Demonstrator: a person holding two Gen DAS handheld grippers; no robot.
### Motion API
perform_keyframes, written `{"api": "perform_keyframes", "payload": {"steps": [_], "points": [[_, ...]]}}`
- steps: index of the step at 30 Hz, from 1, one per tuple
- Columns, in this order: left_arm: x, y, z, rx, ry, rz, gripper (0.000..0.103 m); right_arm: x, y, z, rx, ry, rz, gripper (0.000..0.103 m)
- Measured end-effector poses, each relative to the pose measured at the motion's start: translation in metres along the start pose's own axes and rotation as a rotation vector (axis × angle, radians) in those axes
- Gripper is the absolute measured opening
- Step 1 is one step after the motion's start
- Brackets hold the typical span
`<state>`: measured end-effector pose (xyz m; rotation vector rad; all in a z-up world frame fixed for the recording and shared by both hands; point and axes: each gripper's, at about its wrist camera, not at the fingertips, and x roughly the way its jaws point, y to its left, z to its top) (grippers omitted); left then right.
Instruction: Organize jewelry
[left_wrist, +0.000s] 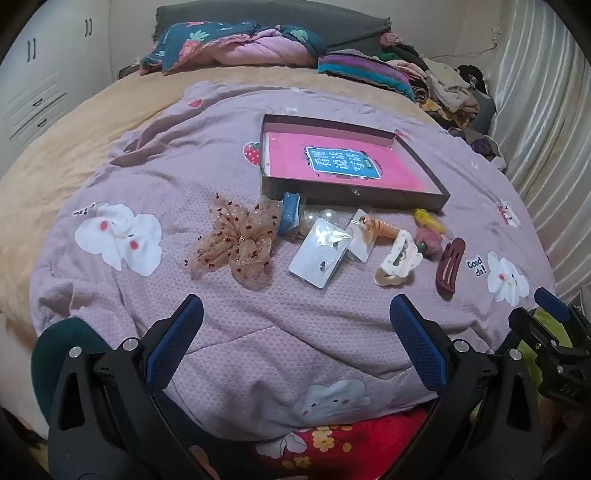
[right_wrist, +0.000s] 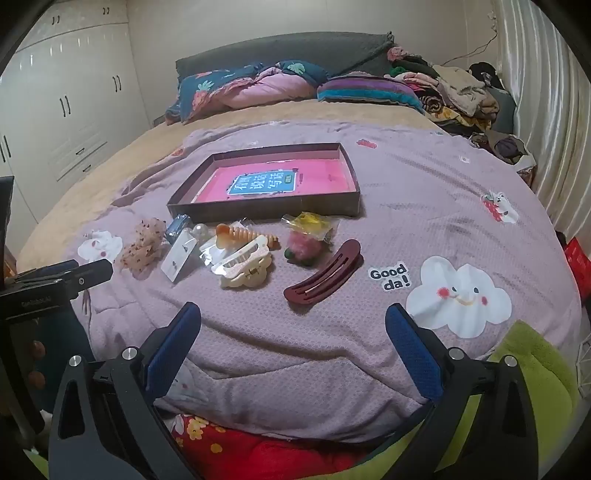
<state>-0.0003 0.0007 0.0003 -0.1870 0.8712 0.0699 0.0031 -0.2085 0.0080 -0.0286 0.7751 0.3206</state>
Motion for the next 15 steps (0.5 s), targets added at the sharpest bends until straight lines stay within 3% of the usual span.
{"api": "perform_keyframes", "payload": {"steps": [15], "points": [[-0.0067, 0.0009, 0.0065, 0.003, -0.003, -0.005, 0.094, -0.0053, -0.0011, -0.0009, 0.009, 0.000, 0.014, 0.099]]}}
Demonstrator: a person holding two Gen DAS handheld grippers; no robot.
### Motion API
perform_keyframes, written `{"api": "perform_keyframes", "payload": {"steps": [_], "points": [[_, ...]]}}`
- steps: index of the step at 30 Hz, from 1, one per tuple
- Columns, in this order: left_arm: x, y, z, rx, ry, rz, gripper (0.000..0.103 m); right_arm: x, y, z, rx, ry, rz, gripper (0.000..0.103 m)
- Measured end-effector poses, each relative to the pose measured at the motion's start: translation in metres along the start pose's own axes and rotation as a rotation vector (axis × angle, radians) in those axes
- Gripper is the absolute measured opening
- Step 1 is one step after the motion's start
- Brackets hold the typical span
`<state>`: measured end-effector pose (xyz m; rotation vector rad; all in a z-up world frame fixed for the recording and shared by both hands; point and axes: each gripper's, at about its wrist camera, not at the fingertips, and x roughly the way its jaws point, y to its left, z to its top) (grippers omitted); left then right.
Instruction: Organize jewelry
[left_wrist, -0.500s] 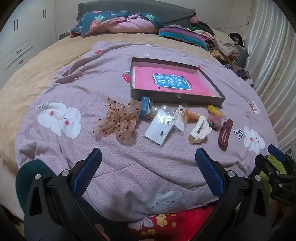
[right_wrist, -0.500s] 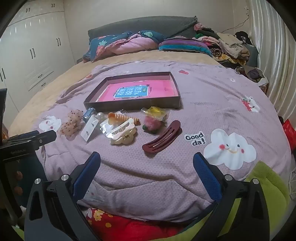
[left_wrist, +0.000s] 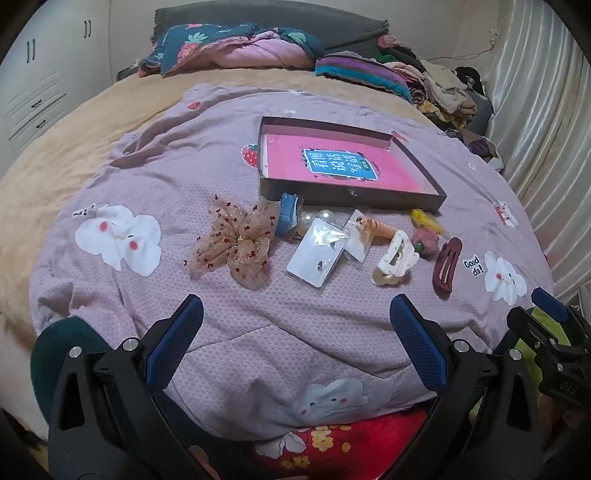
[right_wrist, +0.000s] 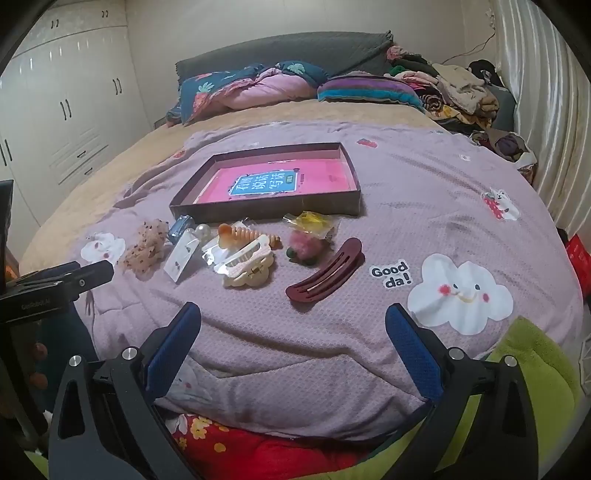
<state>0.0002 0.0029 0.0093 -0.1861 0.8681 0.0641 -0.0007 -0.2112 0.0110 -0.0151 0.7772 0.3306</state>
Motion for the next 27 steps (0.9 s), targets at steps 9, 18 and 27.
{"api": "perform_keyframes", "payload": {"steps": [9, 18, 27], "points": [[-0.001, -0.004, -0.007, 0.003, -0.012, -0.002, 0.094, 0.002, 0.000, -0.002, 0.000, 0.001, -0.004, 0.099], [-0.003, -0.007, -0.009, 0.007, -0.018, -0.004, 0.094, 0.002, -0.001, -0.002, 0.003, 0.001, -0.002, 0.099], [-0.004, -0.008, -0.009, 0.007, -0.019, -0.008, 0.094, 0.001, -0.002, -0.003, 0.006, 0.000, -0.001, 0.099]]}}
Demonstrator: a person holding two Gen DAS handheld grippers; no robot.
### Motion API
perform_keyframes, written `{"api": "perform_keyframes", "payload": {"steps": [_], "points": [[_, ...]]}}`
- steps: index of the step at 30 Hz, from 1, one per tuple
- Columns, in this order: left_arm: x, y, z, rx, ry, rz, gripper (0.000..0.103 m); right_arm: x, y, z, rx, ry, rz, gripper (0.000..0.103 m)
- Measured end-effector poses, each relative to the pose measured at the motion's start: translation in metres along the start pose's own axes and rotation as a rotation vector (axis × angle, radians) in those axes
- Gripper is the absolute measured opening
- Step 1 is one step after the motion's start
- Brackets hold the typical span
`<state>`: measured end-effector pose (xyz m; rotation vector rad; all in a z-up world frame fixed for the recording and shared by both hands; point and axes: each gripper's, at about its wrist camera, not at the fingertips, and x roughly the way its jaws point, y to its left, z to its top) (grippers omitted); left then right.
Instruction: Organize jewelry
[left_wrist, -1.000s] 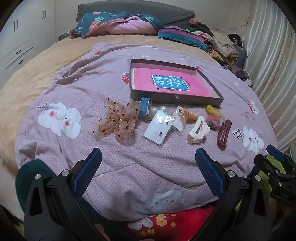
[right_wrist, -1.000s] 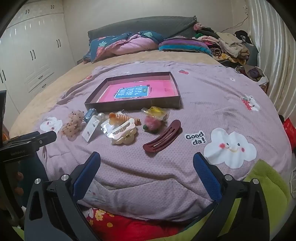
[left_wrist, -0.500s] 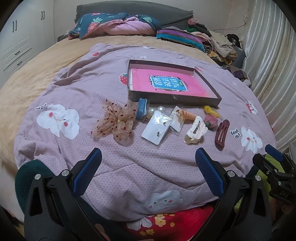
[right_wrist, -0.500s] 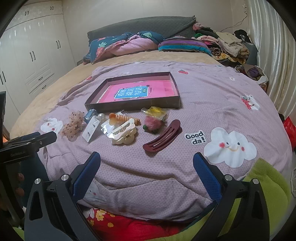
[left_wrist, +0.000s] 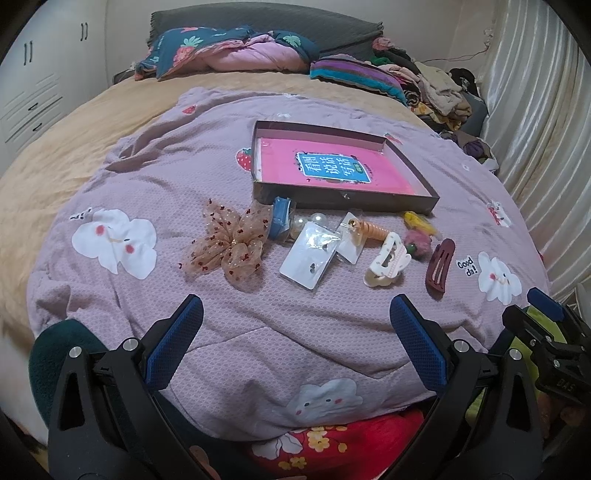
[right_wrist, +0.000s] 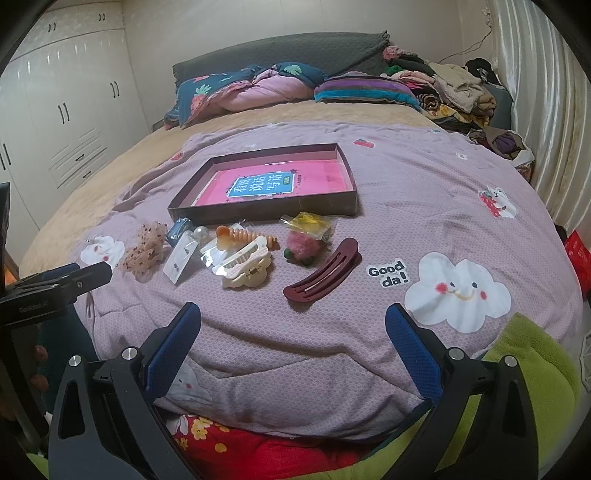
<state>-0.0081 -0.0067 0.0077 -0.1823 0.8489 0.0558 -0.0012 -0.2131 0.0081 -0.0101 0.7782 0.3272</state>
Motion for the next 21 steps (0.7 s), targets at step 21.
{"api": "perform_keyframes", "payload": {"steps": [21], "points": [[0.0023, -0.0077, 0.0050, 0.011, -0.003, -0.020, 0.094, -0.0050, -0.0049, 0.0021, 0.017, -0.010, -0.011, 0.099]]}}
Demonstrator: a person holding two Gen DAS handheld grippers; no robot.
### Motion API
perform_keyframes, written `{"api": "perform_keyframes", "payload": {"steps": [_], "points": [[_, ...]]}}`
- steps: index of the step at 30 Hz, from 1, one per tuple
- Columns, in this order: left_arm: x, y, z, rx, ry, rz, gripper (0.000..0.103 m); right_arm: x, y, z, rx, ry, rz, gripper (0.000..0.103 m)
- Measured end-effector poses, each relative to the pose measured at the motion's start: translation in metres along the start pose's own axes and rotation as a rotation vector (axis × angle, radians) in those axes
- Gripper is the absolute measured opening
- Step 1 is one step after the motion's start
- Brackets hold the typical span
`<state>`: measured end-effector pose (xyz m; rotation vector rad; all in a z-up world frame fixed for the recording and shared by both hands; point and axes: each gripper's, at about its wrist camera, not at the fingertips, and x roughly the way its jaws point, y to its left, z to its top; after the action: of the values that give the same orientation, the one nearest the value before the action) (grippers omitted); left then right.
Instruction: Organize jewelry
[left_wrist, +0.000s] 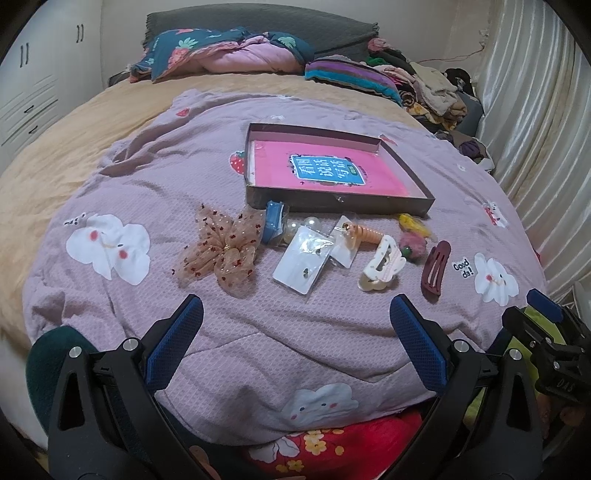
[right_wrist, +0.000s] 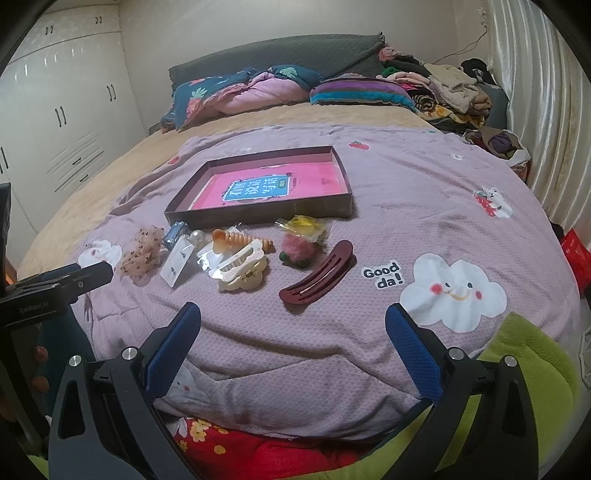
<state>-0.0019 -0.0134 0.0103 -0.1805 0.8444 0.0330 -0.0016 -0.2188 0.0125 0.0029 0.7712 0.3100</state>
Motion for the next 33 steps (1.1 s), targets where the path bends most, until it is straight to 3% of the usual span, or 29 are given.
{"api": "perform_keyframes", "payload": {"steps": [17, 23, 29, 33], "points": [[0.032, -0.010, 0.031, 0.035, 0.001, -0.070, 0.094, 0.013, -0.007, 0.029, 0.006, 0.003, -0.033, 0.099], [0.051, 0.019, 0.053, -0.012, 0.003, -0.009, 0.094, 0.035, -0.007, 0.055, -0.020, 0.032, 0.003, 0.099], [0.082, 0.059, 0.064, -0.054, 0.067, 0.089, 0.094, 0.064, -0.003, 0.081, -0.036, 0.038, 0.040, 0.099], [0.097, 0.083, 0.066, -0.091, 0.097, 0.091, 0.094, 0.090, -0.002, 0.094, -0.047, 0.075, 0.050, 0.099]]}}
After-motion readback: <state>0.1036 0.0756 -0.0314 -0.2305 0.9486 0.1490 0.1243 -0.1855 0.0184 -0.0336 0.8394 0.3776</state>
